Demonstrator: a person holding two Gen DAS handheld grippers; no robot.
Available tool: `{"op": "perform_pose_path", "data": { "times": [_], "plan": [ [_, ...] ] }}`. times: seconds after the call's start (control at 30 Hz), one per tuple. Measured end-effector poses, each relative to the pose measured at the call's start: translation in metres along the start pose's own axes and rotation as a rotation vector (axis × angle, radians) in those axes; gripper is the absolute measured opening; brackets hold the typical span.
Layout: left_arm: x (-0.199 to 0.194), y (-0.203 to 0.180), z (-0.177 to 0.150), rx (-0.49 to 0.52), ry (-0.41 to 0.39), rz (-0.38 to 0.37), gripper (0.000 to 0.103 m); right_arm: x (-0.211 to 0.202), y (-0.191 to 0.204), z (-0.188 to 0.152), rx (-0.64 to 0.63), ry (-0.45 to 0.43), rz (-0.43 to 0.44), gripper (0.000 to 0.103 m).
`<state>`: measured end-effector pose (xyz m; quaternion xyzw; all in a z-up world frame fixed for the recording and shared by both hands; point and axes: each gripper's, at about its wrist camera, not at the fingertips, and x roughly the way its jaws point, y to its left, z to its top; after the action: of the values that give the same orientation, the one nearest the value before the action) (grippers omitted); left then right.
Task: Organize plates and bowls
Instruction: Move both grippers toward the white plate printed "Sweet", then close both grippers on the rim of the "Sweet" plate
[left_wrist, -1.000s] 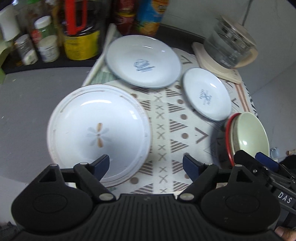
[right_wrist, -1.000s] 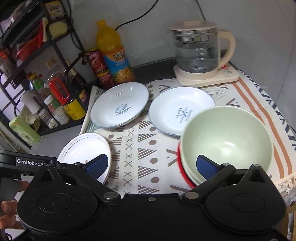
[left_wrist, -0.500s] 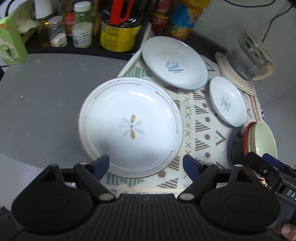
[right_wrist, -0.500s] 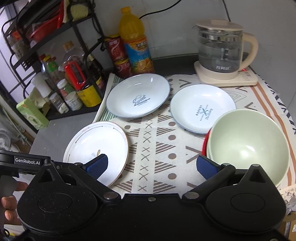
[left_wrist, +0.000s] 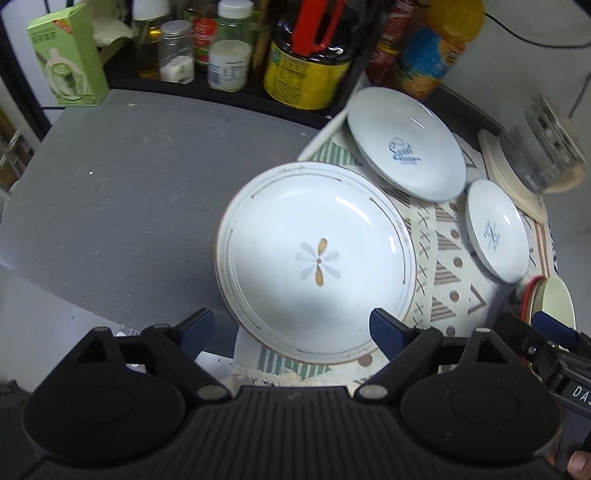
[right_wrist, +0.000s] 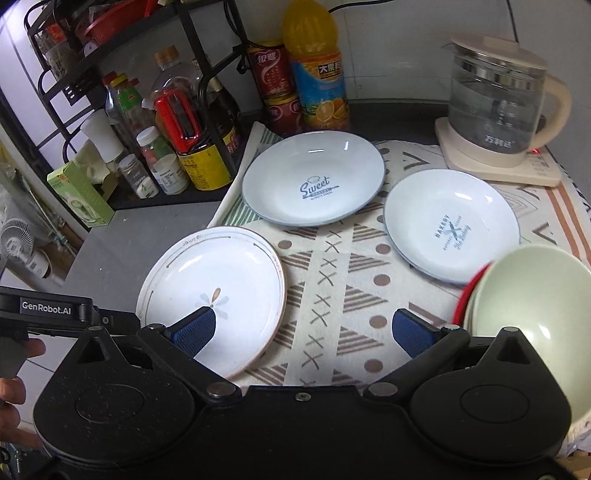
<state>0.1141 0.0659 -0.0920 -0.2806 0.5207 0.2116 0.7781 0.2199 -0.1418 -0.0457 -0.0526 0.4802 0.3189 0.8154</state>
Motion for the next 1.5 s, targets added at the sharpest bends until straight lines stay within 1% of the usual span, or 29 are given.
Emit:
{"op": "perform_pose_path", "data": {
  "times": [0.17, 0.47, 0.57, 0.67, 0.77, 0.83, 0.93, 1.1, 1.23, 1.3, 1.37, 1.43, 1.5],
  "plan": [
    [0.001, -0.005, 0.013, -0.006, -0.019, 0.007, 0.093, 0.009, -0.004, 0.016, -0.007, 0.016, 0.034, 0.103],
    [0.012, -0.019, 0.042, -0.058, -0.030, 0.001, 0.093, 0.027, -0.018, 0.044, -0.035, 0.050, 0.038, 0.103],
    [0.018, -0.024, 0.051, -0.083, -0.025, -0.009, 0.093, 0.033, -0.024, 0.054, -0.040, 0.055, 0.039, 0.103],
    [0.024, -0.031, 0.060, -0.086, -0.030, -0.036, 0.093, 0.040, -0.033, 0.065, -0.038, 0.060, 0.035, 0.103],
    [0.033, -0.039, 0.070, -0.099, -0.036, -0.054, 0.093, 0.047, -0.042, 0.078, -0.022, 0.045, 0.039, 0.102],
    [0.040, -0.042, 0.077, -0.124, -0.031, -0.069, 0.093, 0.053, -0.046, 0.086, -0.016, 0.033, 0.030, 0.100],
    [0.051, -0.044, 0.087, -0.167, -0.030, -0.093, 0.093, 0.064, -0.052, 0.097, 0.001, 0.030, 0.026, 0.093],
    [0.065, -0.049, 0.103, -0.197, -0.052, -0.100, 0.093, 0.082, -0.059, 0.113, 0.022, 0.031, 0.030, 0.085],
    [0.078, -0.050, 0.114, -0.219, -0.060, -0.104, 0.092, 0.097, -0.062, 0.121, 0.017, 0.038, 0.011, 0.082],
    [0.087, -0.050, 0.118, -0.237, -0.061, -0.097, 0.091, 0.104, -0.064, 0.125, 0.021, 0.040, 0.007, 0.079],
    [0.096, -0.050, 0.121, -0.260, -0.054, -0.112, 0.090, 0.111, -0.067, 0.128, 0.028, 0.046, 0.004, 0.077],
    [0.104, -0.049, 0.123, -0.273, -0.059, -0.127, 0.090, 0.120, -0.069, 0.132, 0.030, 0.050, 0.000, 0.076],
    [0.111, -0.050, 0.125, -0.277, -0.065, -0.119, 0.088, 0.129, -0.073, 0.136, 0.033, 0.057, -0.010, 0.075]
  ]
}}
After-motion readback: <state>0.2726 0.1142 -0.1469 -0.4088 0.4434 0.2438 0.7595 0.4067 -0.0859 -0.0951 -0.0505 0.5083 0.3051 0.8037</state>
